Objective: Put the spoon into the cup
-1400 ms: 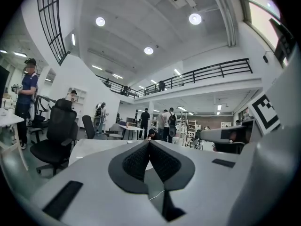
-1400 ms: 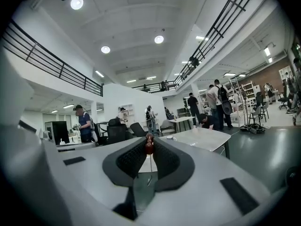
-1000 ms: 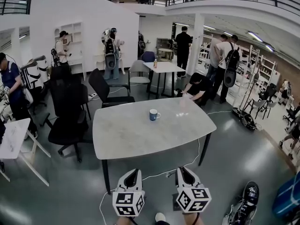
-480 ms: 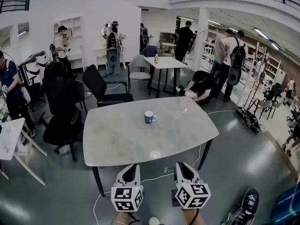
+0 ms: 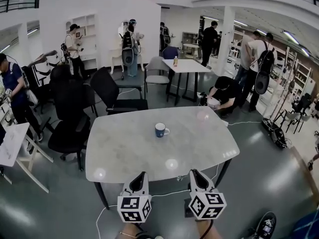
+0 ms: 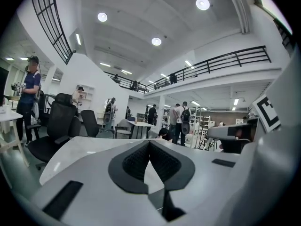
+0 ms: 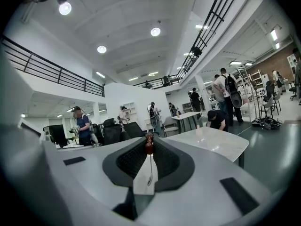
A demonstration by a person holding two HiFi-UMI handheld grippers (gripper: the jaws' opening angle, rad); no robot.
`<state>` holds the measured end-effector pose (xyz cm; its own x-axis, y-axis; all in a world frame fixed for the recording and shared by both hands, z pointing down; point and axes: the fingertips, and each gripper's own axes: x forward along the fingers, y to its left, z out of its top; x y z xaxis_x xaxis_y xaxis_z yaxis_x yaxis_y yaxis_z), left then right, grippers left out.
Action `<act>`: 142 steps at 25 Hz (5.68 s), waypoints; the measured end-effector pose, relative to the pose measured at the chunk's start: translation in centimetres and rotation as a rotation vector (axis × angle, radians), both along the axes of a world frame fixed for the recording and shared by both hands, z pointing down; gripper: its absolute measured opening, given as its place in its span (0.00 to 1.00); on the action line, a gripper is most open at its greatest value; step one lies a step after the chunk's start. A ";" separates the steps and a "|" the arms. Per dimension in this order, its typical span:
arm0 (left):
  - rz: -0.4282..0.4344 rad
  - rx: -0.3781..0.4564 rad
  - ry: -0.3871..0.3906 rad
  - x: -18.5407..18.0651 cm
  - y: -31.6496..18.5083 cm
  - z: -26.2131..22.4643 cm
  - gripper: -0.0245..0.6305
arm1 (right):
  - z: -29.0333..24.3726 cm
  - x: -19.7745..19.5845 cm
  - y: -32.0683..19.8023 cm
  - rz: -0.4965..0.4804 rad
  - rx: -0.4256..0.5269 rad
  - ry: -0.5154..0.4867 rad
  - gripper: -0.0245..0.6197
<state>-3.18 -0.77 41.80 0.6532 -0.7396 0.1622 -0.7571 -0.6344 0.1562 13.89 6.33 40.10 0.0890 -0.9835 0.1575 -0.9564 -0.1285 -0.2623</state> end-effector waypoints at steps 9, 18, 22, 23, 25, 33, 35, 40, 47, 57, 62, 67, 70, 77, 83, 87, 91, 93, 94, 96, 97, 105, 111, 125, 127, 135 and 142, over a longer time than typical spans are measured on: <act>-0.008 0.005 -0.010 2.4 -3.8 0.3 0.07 | 0.8 2.4 -3.8 -0.012 -0.003 -0.014 0.14; -0.013 0.010 -0.003 5.0 -10.5 0.6 0.07 | 0.6 4.7 -10.3 -0.024 -0.003 0.001 0.14; -0.010 0.011 0.004 6.3 -14.4 0.0 0.07 | 0.0 6.0 -14.2 -0.026 -0.004 0.005 0.14; -0.010 0.014 0.007 6.5 -15.5 -0.2 0.07 | -0.3 6.2 -15.3 -0.028 -0.002 0.010 0.14; -0.011 0.021 0.012 7.0 -17.7 -0.7 0.07 | -0.9 6.7 -17.5 -0.028 0.007 0.020 0.14; -0.022 0.027 0.027 8.8 -24.9 -0.2 0.07 | -0.8 8.8 -24.7 -0.026 0.020 0.034 0.14; -0.030 0.019 0.028 8.9 -26.1 0.1 0.07 | -0.3 9.1 -25.7 -0.023 0.011 0.030 0.14; -0.053 -0.014 0.011 9.2 -28.0 1.4 0.07 | 1.2 10.1 -27.6 -0.033 -0.032 0.011 0.14; -0.119 -0.046 -0.003 9.6 -29.9 2.1 0.07 | 1.7 11.2 -30.7 -0.099 -0.060 0.009 0.14; -0.144 -0.079 -0.031 9.8 -31.0 3.9 0.07 | 3.4 12.0 -32.2 -0.118 -0.095 -0.012 0.14; -0.148 -0.089 -0.041 10.2 -31.4 4.3 0.07 | 3.9 12.4 -33.0 -0.123 -0.102 -0.029 0.14; -0.160 -0.102 -0.043 10.1 -32.1 5.4 0.07 | 4.9 12.3 -34.5 -0.143 -0.108 -0.051 0.14; -0.170 -0.106 -0.051 10.1 -32.2 6.1 0.07 | 5.7 12.1 -35.2 -0.165 -0.116 -0.063 0.14; -0.219 -0.139 -0.074 8.6 -32.6 8.2 0.07 | 7.6 10.9 -36.8 -0.210 -0.140 -0.089 0.14; -0.275 -0.178 -0.087 7.0 -32.4 10.2 0.07 | 9.4 10.1 -38.1 -0.252 -0.171 -0.096 0.14; -0.301 -0.202 -0.095 6.1 -32.3 11.7 0.07 | 11.1 9.5 -38.6 -0.270 -0.197 -0.104 0.14; -0.316 -0.217 -0.100 5.3 -32.6 12.8 0.07 | 12.6 8.6 -39.2 -0.287 -0.211 -0.108 0.14; -0.324 -0.225 -0.100 5.0 -32.7 13.2 0.07 | 13.2 8.1 -39.4 -0.296 -0.219 -0.107 0.14; -0.327 -0.229 -0.100 4.8 -32.8 13.3 0.07 | 13.4 7.9 -39.5 -0.299 -0.224 -0.107 0.14; -0.330 -0.236 -0.101 4.7 -32.9 13.7 0.07 | 14.0 7.6 -39.7 -0.301 -0.233 -0.111 0.14; -0.329 -0.240 -0.102 4.6 -32.9 13.9 0.07 | 14.3 7.4 -39.8 -0.302 -0.238 -0.113 0.14; -0.332 -0.284 -0.095 4.5 -32.7 16.1 0.07 | 17.0 6.6 -40.0 -0.313 -0.271 -0.114 0.14; -0.337 -0.306 -0.096 4.0 -32.4 17.1 0.07 | 18.3 6.2 -40.0 -0.308 -0.297 -0.115 0.14; -0.315 -0.316 -0.102 4.8 -31.7 17.3 0.07 | 19.7 7.2 -39.6 -0.276 -0.352 -0.084 0.22; -0.313 -0.316 -0.101 4.9 -31.6 17.2 0.07 | 19.8 7.4 -39.6 -0.266 -0.356 -0.081 0.27; -0.307 -0.300 -0.091 5.0 -31.3 15.9 0.07 | 18.5 8.7 -38.8 -0.220 -0.350 -0.073 0.31; -0.276 -0.250 -0.080 6.0 -31.5 12.7 0.07 | 15.0 10.2 -37.5 -0.170 -0.333 -0.003 0.31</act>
